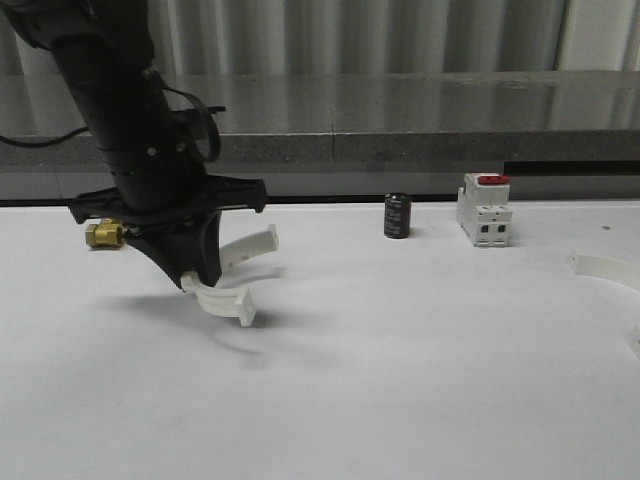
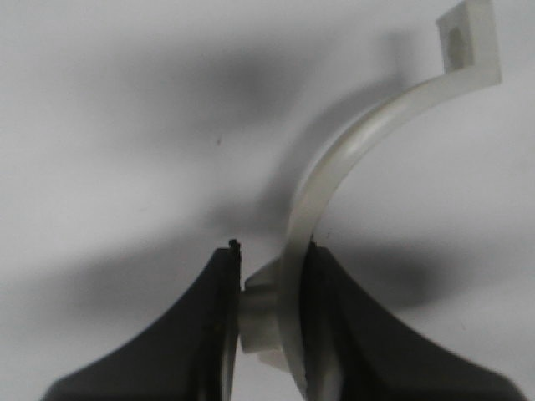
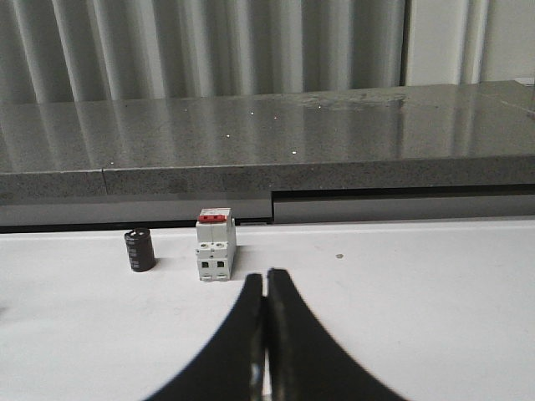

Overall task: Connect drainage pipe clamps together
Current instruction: 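Lift the clamp half and set it down upright on the table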

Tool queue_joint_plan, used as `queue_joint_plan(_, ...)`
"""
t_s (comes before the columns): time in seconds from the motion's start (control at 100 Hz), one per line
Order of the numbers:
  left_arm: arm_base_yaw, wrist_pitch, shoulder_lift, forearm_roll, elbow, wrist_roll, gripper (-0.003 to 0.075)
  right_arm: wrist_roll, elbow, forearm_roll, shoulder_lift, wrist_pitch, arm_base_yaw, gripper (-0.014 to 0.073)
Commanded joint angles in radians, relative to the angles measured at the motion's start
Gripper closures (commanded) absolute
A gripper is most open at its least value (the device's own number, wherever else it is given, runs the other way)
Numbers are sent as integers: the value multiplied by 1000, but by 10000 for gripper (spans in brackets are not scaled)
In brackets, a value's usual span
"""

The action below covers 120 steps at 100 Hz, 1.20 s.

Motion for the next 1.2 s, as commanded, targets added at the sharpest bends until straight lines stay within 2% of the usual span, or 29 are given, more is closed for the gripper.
queue_joint_plan(0.0, -21, -34, -35, -3, -35, -29, 678, -10, -15, -1, -18, -76, -6, 662)
queue_joint_plan(0.73, -30, -20, 42, -4, -35, -54, 677, -10, -15, -1, -18, -76, -6, 662)
queue_joint_plan(0.85, -30, -16, 42, -10, -35, -54, 653, -10, -15, -1, -18, -76, -6, 662)
queue_joint_plan(0.97, -30, -7, 42, -11, -35, -54, 553, -10, -15, -1, -18, -76, -6, 662)
queue_joint_plan(1.19, -30, 10, 42, -11, -35, -54, 185, -10, -15, -1, -18, -76, -6, 662)
